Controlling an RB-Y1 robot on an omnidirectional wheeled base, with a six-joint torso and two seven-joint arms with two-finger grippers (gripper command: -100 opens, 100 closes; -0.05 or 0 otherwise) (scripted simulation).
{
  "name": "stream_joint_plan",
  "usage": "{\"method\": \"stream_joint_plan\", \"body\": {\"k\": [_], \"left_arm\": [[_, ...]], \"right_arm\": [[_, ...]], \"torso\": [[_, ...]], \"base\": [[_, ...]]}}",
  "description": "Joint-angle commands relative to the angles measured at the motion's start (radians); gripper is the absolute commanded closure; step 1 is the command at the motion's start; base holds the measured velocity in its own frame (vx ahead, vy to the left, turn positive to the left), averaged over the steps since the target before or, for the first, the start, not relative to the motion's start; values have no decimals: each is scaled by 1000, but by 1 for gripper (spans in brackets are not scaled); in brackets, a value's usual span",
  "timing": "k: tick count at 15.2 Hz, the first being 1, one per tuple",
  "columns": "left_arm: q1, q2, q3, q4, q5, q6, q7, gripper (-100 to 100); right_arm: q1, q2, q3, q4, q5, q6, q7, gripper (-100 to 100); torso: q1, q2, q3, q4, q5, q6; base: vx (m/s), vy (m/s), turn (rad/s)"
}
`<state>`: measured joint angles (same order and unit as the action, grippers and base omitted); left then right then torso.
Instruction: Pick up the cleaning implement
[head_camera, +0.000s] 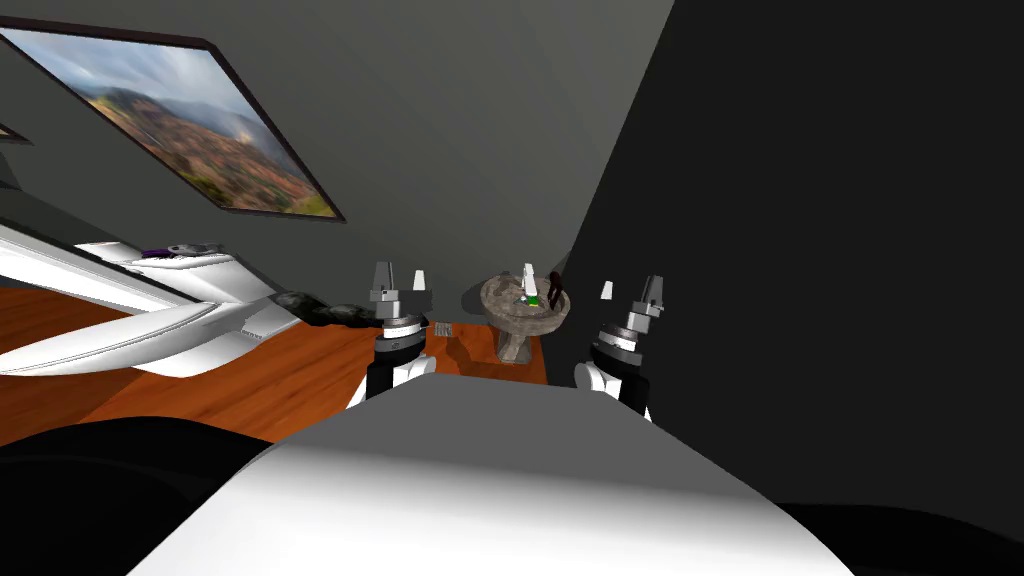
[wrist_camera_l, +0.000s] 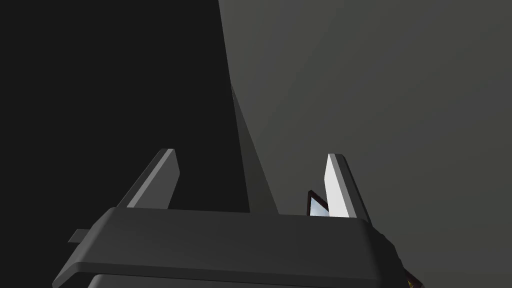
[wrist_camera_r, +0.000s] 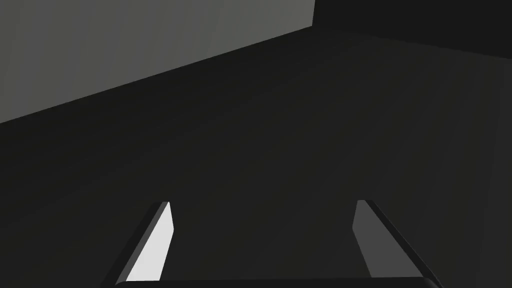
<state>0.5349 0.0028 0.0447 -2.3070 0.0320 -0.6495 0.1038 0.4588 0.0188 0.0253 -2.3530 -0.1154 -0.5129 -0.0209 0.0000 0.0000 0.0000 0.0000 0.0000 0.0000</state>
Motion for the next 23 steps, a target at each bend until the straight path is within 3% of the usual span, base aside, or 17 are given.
{"method": "stream_joint_plan", "body": {"k": [1,4,7,8,10,15,18,19,20,21,22,23], "left_arm": [[0,0,0,0,0,0,0,0],[0,0,0,0,0,0,0,0],[0,0,0,0,0,0,0,0],[0,0,0,0,0,0,0,0],[0,0,0,0,0,0,0,0],[0,0,0,0,0,0,0,0],[0,0,0,0,0,0,0,0],[0,0,0,0,0,0,0,0],[0,0,0,0,0,0,0,0],[0,0,0,0,0,0,0,0],[0,0,0,0,0,0,0,0],[0,0,0,0,0,0,0,0]], "right_arm": [[-6,-41,-6,10,-5,6,-11,-100],[-21,-96,-20,33,-17,21,-36,-100],[-56,-166,-55,90,-47,58,-98,-100],[-56,-166,-55,90,-47,58,-98,-100],[-88,-201,-86,139,-73,90,-152,-100],[-125,-229,-123,200,-104,128,-220,-100],[-167,-249,-164,268,-139,171,-292,-100],[-167,-249,-164,268,-139,171,-293,-100],[-190,-256,-186,304,-158,194,-326,-100],[-190,-256,-186,304,-158,194,-332,-100],[-213,-262,-208,341,-177,218,-363,-100],[-213,-262,-208,341,-177,218,-373,-100]], "torso": [[0,0,0,0,0,0],[1,-1,-1,0,0,0],[5,-3,-2,-1,1,0],[7,-4,-2,-1,1,0],[6,-4,-3,-1,1,0],[7,-4,-2,-1,2,0],[7,-4,-2,-1,1,0],[7,-4,-2,-1,1,0],[7,-4,-2,-1,2,0],[8,-5,-3,-1,2,0],[8,-5,-3,-1,2,0],[9,-5,-3,-1,2,0]], "base": [[6,11,-10],[17,32,-23],[46,94,-52],[54,100,-49],[52,87,-48],[47,103,-47],[45,96,-52],[44,107,-49],[53,111,-52],[52,111,-48],[60,129,-60],[56,118,-61]]}}
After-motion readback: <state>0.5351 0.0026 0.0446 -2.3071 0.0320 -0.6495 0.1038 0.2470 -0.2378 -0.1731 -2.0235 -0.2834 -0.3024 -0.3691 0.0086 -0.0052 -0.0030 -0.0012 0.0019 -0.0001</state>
